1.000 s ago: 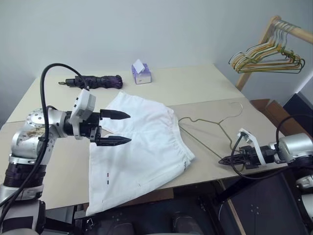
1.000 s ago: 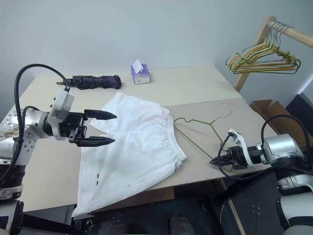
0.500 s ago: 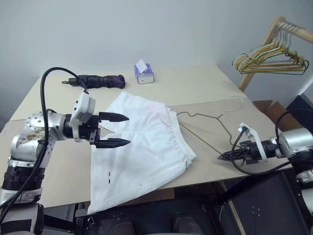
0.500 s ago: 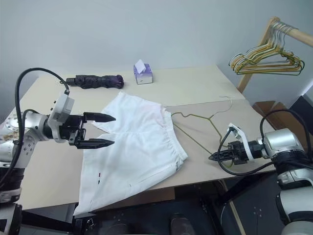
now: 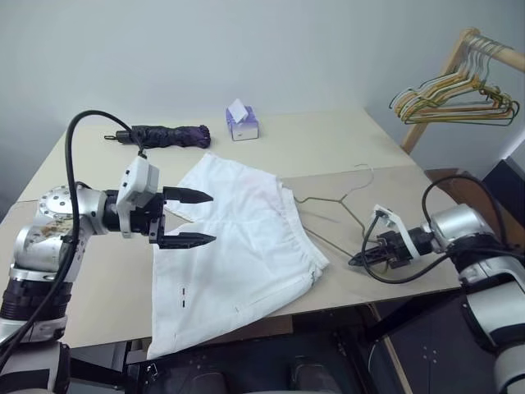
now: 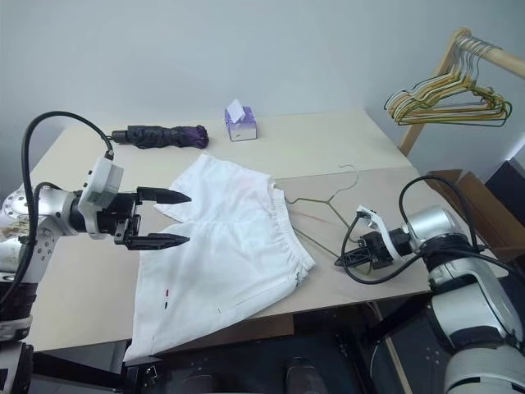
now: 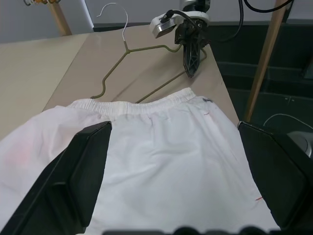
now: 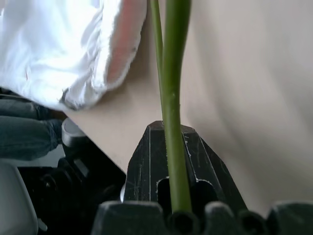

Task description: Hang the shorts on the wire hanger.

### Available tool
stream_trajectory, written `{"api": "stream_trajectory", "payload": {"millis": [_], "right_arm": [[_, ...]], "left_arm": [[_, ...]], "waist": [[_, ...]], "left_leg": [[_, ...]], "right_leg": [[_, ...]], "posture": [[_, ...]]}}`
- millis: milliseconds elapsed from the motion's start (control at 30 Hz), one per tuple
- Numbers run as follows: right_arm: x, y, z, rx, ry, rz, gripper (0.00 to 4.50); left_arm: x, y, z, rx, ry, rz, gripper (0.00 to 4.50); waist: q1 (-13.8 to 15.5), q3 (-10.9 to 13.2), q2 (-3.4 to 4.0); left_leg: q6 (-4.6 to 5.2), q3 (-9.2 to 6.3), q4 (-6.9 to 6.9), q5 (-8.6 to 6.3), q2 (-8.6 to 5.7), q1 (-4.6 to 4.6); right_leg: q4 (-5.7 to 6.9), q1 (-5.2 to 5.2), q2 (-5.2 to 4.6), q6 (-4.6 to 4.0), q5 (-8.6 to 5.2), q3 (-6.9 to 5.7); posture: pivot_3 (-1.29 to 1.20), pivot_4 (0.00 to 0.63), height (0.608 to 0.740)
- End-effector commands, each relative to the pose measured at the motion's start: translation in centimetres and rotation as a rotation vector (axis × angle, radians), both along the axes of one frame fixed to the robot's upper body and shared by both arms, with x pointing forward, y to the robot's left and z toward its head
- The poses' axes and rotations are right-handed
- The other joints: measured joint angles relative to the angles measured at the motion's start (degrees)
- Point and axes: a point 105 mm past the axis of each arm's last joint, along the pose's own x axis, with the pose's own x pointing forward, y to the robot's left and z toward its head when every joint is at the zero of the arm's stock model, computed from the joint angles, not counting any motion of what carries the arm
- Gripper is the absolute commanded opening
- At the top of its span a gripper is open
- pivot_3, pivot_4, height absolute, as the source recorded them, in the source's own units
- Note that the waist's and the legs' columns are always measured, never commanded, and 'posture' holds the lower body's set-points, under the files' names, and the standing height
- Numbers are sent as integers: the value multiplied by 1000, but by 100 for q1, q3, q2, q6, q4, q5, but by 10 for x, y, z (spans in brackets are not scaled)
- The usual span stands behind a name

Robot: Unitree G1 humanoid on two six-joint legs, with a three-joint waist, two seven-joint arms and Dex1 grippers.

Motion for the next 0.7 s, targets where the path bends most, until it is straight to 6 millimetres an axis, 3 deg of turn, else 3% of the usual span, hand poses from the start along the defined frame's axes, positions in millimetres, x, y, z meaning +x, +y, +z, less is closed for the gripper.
{"api": "stream_trajectory", "payload": {"millis": [33, 433, 700], "right_arm": [[10, 2, 8, 20, -44, 3, 0], [23, 13, 7, 24, -71, 9, 0], [44, 16, 16, 2, -186, -77, 0]], "left_arm": [[-2, 3, 11, 5, -63, 9, 4464], [-1, 4, 11, 6, -70, 15, 4464], [0, 2, 9, 2, -75, 15, 4464]], "waist": [[14, 0, 0], [102, 1, 1], [98, 1, 2]], "left_leg": [[0, 0, 0, 0, 0, 0], [0, 0, 0, 0, 0, 0], [0, 0, 0, 0, 0, -2]], "right_leg": [[-1, 0, 0, 0, 0, 0], [1, 0, 0, -1, 1, 0], [3, -4, 1, -1, 1, 0]], "posture": [[53, 24, 740], [59, 25, 740], [50, 22, 740]]}}
